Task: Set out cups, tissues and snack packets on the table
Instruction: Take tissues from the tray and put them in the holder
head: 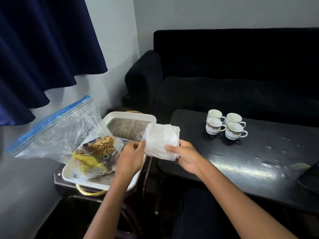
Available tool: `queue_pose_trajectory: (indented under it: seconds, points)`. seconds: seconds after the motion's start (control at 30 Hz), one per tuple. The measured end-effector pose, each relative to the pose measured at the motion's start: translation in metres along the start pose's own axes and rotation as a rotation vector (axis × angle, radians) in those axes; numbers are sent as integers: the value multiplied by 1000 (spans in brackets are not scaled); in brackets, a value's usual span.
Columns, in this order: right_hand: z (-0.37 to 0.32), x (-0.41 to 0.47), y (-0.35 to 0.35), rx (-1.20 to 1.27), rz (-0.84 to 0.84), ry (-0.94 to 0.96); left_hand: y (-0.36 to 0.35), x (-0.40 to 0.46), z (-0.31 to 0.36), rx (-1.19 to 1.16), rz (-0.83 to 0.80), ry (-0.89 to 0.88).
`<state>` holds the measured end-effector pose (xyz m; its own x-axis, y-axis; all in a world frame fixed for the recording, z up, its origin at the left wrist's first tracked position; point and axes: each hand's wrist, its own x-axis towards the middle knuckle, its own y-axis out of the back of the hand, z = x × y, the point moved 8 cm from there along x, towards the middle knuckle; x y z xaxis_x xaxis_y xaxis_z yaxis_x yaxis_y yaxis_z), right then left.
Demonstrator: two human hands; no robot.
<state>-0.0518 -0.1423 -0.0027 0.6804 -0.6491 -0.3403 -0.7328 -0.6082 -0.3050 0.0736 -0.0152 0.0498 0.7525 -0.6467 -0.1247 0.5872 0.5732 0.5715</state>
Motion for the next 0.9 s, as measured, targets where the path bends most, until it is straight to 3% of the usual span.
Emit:
queue_pose_trajectory:
  seconds: [0.1, 0.17, 0.33, 0.47, 0.67, 0.9]
  points:
    - [8, -10, 5, 63, -52, -18, -9, -4, 0, -289, -69, 73]
    - [12, -17, 5, 82, -100, -24, -20, -10, 1, -442, -209, 149]
    - [13, -35, -4, 113, -255, -37, -43, -21, 6, -628, -442, 251]
    - [9, -43, -9, 71, -270, -29, -50, -19, 13, -693, -388, 213]
    - [-4, -45, -11, -67, -142, 112, -51, -16, 10, -666, -225, 143]
    - [-9, -44, -3, -74, 5, 186, -52, -14, 12, -678, -318, 142]
